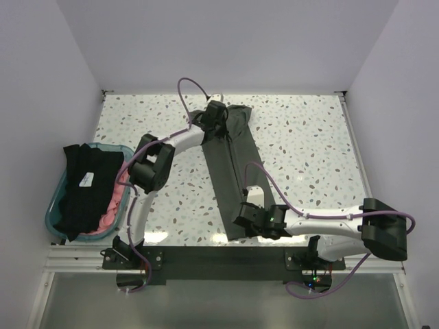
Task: Fold and stack the t-shirts
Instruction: Fold the tshirt
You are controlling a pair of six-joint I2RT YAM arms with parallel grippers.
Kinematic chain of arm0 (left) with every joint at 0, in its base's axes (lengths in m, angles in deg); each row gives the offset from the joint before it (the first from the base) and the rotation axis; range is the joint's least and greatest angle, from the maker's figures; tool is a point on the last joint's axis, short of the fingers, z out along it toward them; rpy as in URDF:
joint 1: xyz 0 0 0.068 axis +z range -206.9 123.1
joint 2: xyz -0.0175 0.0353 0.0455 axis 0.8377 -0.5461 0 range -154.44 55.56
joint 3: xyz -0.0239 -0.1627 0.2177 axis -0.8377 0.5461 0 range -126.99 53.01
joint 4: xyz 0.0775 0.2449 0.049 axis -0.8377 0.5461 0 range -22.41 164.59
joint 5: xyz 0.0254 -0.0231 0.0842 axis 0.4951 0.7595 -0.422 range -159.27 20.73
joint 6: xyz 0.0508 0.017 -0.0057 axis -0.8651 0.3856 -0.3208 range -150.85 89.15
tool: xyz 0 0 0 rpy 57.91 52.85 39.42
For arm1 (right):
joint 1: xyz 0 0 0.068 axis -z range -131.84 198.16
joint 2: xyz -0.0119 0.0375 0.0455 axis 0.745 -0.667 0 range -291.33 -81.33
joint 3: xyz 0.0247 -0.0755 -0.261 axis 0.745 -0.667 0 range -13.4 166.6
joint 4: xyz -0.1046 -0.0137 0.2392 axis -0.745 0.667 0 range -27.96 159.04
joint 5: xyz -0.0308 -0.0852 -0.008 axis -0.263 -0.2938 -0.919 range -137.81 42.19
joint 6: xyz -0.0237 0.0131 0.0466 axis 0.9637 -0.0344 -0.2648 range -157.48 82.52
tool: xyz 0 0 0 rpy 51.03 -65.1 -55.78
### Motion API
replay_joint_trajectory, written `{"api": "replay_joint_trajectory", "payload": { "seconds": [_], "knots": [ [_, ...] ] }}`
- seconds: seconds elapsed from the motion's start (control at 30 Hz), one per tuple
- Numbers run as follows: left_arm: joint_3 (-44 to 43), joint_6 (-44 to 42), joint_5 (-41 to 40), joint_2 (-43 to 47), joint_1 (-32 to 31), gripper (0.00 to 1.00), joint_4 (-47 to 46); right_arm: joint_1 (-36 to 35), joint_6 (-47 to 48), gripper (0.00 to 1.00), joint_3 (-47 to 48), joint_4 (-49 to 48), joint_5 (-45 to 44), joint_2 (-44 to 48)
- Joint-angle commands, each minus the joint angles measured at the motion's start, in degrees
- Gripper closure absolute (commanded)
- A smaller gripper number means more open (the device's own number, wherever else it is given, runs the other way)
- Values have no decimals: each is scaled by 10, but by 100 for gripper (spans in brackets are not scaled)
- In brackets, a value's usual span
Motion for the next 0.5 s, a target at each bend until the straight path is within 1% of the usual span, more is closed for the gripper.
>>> {"api": "replay_joint_trajectory", "payload": {
  "seconds": [0.0, 0.13, 0.17, 0.2, 0.23, 0.3, 0.33, 0.43, 0.47],
  "knots": [
    [-24, 5, 10, -8, -4, 100, -65, -5, -19, 100, -6, -2, -25, 6],
    [-24, 1, 21, -14, -4, 100, -73, -6, -21, 99, -4, 2, -27, 5],
    [-24, -1, 21, -14, -4, 97, -75, -6, -20, 98, -3, 3, -28, 4],
    [-23, -2, 23, -14, -4, 94, -75, -6, -22, 94, -2, 5, -29, 5],
    [-23, -5, 27, -12, -4, 85, -80, -6, -23, 92, 0, 8, -30, 6],
    [-21, -9, 28, -8, -4, 78, -82, -6, -23, 87, 1, 12, -35, 12],
    [-21, -14, 29, -4, -4, 71, -83, -6, -22, 80, 7, 20, -37, 20],
    [-20, -26, 35, 13, -4, 59, -93, -6, -20, 68, 19, 43, -50, 40],
    [-20, -29, 35, 18, -4, 57, -97, -6, -19, 67, 23, 49, -57, 46]
  ]
}}
